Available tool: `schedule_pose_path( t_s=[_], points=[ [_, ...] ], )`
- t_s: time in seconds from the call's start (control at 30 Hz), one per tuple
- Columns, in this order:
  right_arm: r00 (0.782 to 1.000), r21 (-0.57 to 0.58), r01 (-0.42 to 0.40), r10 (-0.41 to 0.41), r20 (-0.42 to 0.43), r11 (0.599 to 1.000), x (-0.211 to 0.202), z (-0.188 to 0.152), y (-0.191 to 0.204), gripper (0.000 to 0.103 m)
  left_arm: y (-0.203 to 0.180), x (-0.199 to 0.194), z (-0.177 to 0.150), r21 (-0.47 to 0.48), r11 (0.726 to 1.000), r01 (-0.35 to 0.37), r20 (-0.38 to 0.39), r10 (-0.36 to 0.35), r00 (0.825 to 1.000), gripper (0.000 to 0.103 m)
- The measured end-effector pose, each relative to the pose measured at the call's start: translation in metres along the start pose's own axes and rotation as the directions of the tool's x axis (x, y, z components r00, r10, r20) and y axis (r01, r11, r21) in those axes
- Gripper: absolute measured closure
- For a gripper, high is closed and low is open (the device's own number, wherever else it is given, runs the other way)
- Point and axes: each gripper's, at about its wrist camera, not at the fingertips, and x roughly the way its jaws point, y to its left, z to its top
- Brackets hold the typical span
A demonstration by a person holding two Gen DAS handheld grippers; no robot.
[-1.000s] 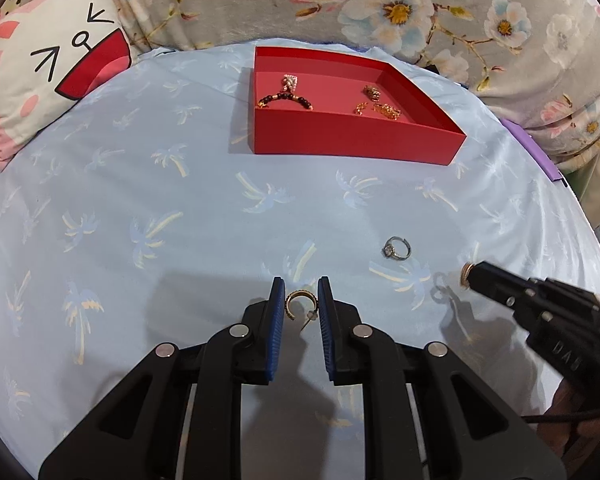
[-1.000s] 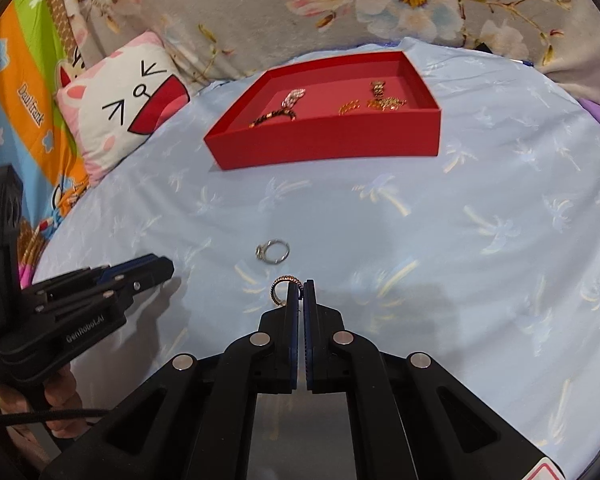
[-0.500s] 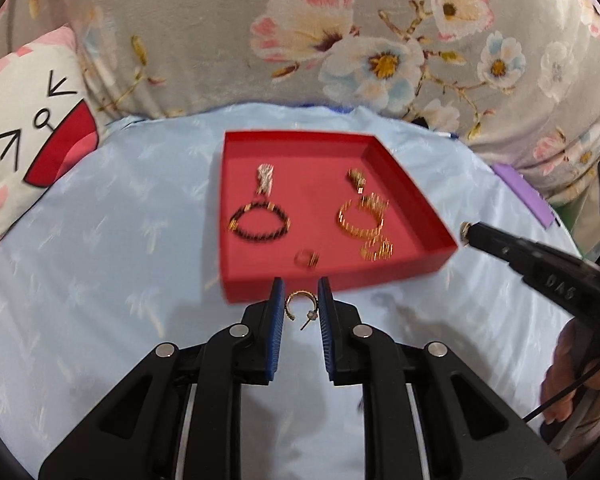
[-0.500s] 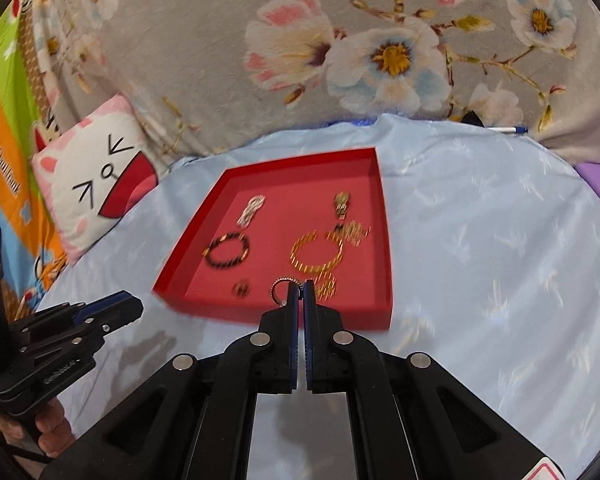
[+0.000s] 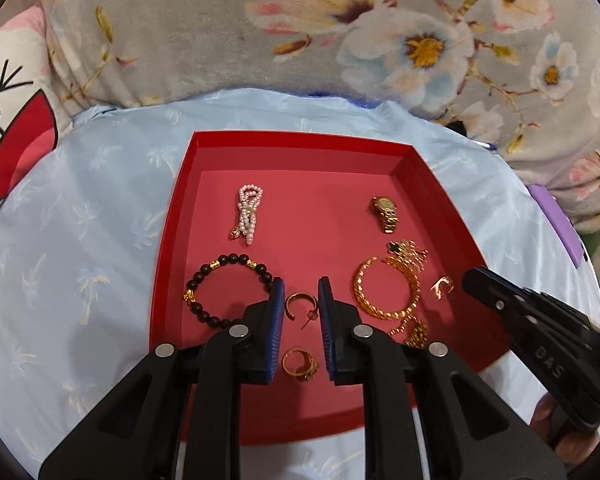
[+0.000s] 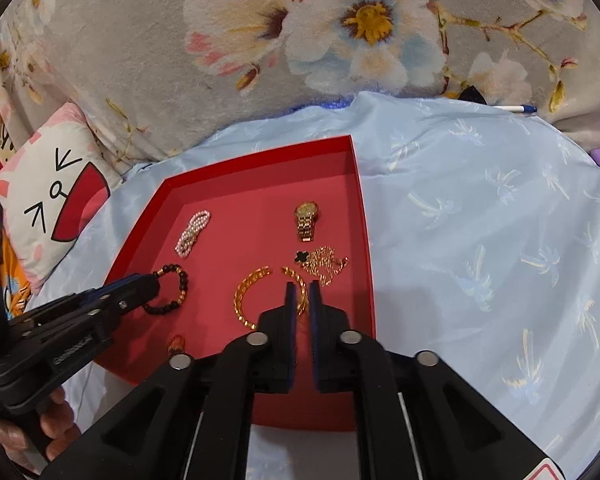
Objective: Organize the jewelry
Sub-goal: 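Carry both hoop earrings into the red tray and open both tools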
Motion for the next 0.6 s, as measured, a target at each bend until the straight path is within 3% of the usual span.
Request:
schedule_pose_path(
  t_s=[0.07, 0.13, 0.17, 0.37, 0.6],
  points=[
    [1.0, 0.009, -0.012, 0.012, 0.019, 1.0, -0.006, 0.0, 0.0, 0.082, 0.002, 0.0, 0.0, -0.013, 1.0, -0.005, 0.011, 0.005, 1.0, 0.076],
    [0.999, 0.008, -0.022, 0.022, 0.036, 1.0, -0.018, -0.005, 0.001, 0.078, 0.004, -0.006, -0.001, -0.028, 1.0, -0.003, 0.025, 0.004, 1.0, 0.054],
    [0.999, 0.002, -0.027, 0.027, 0.042, 1.0, -0.024, -0.01, 0.003, 0.077, 0.004, -0.009, 0.0, -0.029, 1.0, -0.001, 0.03, 0.001, 1.0, 0.05],
    [0.995, -0.074, -0.098, 0.098, -0.004, 0.992, -0.066, -0.063, 0.027, 0.066, 0.009, -0.045, -0.023, 0.009, 0.998, -0.061, 0.047, 0.061, 0.997, 0.046],
    [0.98, -0.113, -0.171, 0.156, -0.125, 0.979, -0.083, -0.136, 0.06, 0.065, 0.028, -0.089, -0.09, 0.008, 0.987, -0.163, 0.011, 0.162, 0.987, 0.045]
  ],
)
